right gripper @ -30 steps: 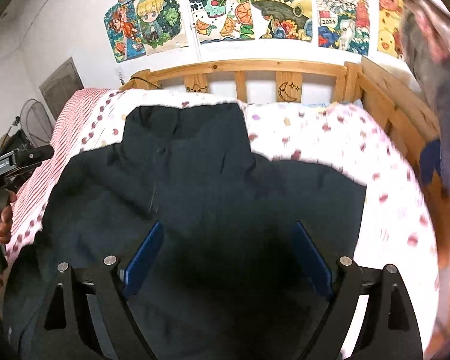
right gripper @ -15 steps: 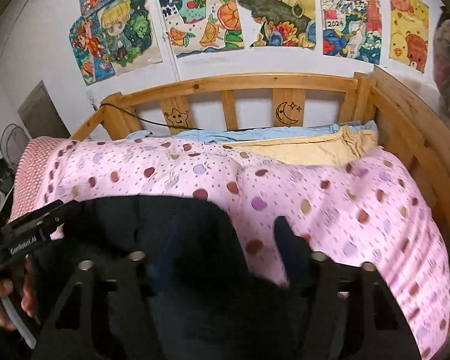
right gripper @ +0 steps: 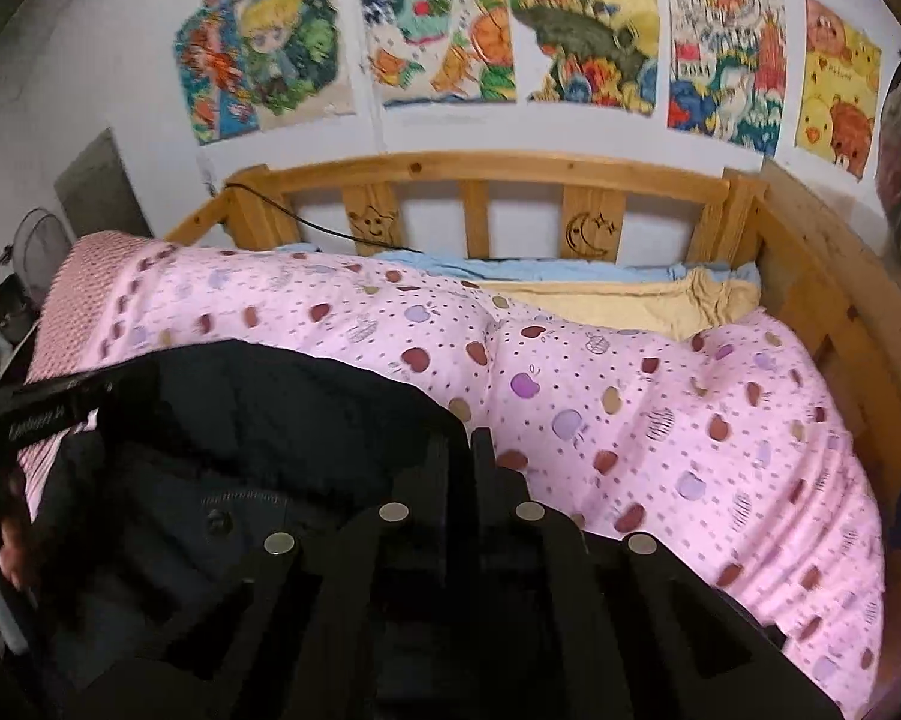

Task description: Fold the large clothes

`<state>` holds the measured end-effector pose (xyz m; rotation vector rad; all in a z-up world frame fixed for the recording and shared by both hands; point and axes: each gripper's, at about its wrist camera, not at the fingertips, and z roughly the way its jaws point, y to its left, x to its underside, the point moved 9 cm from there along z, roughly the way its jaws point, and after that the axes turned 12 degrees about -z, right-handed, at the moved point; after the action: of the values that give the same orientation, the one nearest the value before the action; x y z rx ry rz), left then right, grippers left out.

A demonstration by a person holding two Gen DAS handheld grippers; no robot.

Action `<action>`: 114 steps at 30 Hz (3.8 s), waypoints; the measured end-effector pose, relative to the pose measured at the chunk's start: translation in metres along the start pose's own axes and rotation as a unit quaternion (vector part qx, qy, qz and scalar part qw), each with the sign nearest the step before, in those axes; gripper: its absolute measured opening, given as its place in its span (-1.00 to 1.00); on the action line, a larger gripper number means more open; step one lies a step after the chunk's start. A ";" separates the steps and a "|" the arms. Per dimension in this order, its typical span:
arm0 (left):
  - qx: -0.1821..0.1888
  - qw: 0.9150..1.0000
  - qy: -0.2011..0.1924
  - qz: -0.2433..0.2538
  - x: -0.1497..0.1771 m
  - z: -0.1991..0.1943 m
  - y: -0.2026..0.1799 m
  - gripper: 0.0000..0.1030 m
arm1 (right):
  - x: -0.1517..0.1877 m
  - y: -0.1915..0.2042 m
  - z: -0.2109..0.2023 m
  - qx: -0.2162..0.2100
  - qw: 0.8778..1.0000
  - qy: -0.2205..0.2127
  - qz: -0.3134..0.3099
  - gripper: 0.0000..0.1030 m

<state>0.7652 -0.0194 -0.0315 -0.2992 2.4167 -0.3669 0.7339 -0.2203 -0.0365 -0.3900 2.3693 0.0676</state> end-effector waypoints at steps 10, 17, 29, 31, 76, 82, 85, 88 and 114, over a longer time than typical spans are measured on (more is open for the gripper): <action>0.005 0.997 0.041 0.068 0.070 -0.053 0.006 -0.91 | 0.062 0.020 -0.055 -0.022 0.999 0.018 -0.038 -0.90; -0.040 0.987 0.088 0.129 0.132 -0.033 0.015 -0.91 | 0.121 0.034 -0.035 -0.032 0.997 0.064 -0.040 -0.90; -0.030 0.986 0.036 0.163 0.170 0.002 0.032 -0.91 | 0.166 0.046 0.010 -0.034 0.999 0.035 -0.009 -0.90; -0.027 0.986 0.027 0.163 0.171 0.002 0.032 -0.91 | 0.168 0.047 0.014 -0.032 0.999 0.032 -0.008 -0.90; 0.030 0.958 0.104 0.266 0.170 0.021 -0.014 -0.71 | 0.149 0.107 0.057 -0.160 0.983 0.070 -0.059 -0.82; 0.093 0.965 0.041 0.243 0.167 -0.011 -0.010 -0.72 | 0.142 0.095 0.012 -0.128 0.990 -0.037 -0.047 -0.77; 0.131 0.967 0.026 0.216 0.164 -0.024 -0.004 -0.71 | 0.141 0.071 -0.004 -0.095 0.993 -0.063 -0.009 -0.77; 0.120 0.970 0.053 0.204 0.165 -0.011 -0.002 -0.71 | 0.148 0.060 0.005 -0.085 0.995 -0.037 0.022 -0.80; 0.086 0.994 0.010 0.070 0.173 -0.084 0.013 0.56 | 0.168 0.039 -0.084 -0.026 0.997 -0.067 0.037 0.25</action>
<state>0.5790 -0.0449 -0.0745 -0.0495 2.3903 -0.5139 0.5504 -0.2398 -0.0896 -0.3124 2.2534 0.1846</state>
